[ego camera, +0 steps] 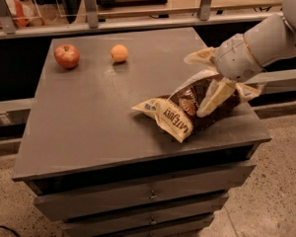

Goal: Move brown chip bag near orange

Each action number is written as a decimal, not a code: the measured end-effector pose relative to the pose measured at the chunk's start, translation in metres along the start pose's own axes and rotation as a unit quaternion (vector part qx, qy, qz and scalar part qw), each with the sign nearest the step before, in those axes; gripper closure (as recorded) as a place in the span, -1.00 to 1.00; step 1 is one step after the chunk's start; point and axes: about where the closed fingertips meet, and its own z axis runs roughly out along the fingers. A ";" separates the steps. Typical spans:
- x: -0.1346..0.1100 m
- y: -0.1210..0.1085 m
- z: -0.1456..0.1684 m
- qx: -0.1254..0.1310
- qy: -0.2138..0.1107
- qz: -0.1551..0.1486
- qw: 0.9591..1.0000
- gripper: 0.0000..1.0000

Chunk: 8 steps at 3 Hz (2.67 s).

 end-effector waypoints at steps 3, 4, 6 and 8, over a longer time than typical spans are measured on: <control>0.002 -0.013 -0.004 0.020 0.027 -0.007 0.999 0.76; 0.021 -0.033 -0.031 0.091 0.064 0.048 0.993 1.00; 0.070 -0.082 -0.077 0.251 0.144 0.144 0.946 1.00; 0.074 -0.158 -0.102 0.342 0.076 0.209 0.913 1.00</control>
Offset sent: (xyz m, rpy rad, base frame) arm 0.0035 0.0046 0.0014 -0.0282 -0.0371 0.0618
